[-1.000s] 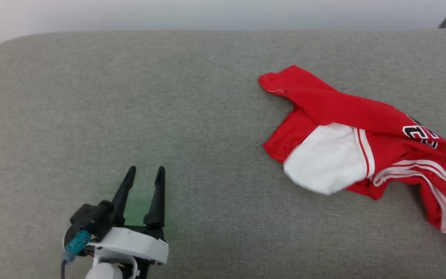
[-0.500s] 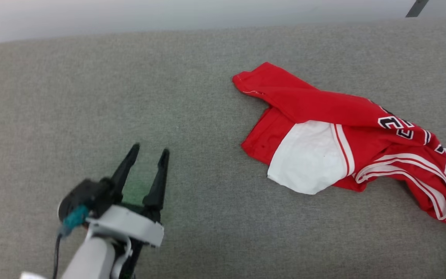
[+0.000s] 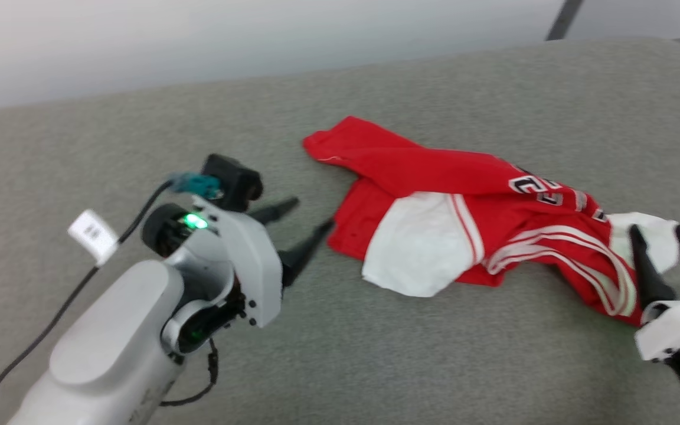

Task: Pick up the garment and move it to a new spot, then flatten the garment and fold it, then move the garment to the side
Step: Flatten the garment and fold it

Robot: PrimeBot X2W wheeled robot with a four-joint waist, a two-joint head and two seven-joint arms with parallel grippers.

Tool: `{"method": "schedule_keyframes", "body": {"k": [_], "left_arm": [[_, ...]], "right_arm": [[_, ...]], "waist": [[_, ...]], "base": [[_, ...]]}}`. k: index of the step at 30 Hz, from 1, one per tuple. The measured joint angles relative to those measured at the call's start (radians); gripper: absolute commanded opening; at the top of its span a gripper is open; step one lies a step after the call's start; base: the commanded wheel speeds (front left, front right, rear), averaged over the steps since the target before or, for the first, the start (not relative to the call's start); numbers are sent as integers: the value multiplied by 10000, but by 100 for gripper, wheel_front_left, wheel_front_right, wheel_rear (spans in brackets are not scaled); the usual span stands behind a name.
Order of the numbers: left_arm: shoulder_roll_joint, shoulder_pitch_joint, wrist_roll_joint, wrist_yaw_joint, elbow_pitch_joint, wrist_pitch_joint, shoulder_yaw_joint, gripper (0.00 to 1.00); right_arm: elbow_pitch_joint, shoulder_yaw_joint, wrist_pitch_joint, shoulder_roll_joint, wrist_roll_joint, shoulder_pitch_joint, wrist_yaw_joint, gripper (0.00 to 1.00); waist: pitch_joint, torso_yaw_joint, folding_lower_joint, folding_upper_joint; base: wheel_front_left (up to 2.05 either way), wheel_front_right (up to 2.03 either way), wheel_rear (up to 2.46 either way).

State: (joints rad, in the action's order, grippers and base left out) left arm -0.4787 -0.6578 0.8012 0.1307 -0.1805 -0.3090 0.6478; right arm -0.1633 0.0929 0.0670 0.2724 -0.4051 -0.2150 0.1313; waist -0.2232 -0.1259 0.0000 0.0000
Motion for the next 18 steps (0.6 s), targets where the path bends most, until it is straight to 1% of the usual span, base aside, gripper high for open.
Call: {"method": "schedule_keyframes", "body": {"k": [2, 4, 7, 9, 12, 18], "left_arm": [[40, -254, 851, 0, -142, -1110, 318, 100], [25, -516, 1446, 0, -349, -2259, 690, 100], [259, -825, 2339, 0, -802, -3327, 874, 100], [435, -1058, 2635, 0, -1147, -3626, 907, 100], [602, -1368, 2792, 0, -1835, -3829, 932, 100], [612, -1678, 2869, 0, -2945, -3754, 1200, 100]], "right_arm": [[213, -351, -58, -117, 0, 10, 0, 100], [332, -616, -105, -176, -63, 13, 0, 100], [376, -807, -205, -236, -148, 27, 0, 100], [357, -897, -272, -265, -174, 35, 0, 100], [276, -976, -385, -305, -205, 21, 0, 100], [35, -1135, -585, -322, -270, -105, 0, 100]], "waist": [[38, -246, 0, 0], [62, -492, 0, 0], [72, -859, -1, 0], [52, -1088, 0, 0], [-27, -1410, 0, 0], [-269, -1951, 0, 0]], "base": [[0, 0, 0], [0, 0, 0], [0, 0, 0], [0, 0, 0], [0, 0, 0], [0, 0, 0]]}}
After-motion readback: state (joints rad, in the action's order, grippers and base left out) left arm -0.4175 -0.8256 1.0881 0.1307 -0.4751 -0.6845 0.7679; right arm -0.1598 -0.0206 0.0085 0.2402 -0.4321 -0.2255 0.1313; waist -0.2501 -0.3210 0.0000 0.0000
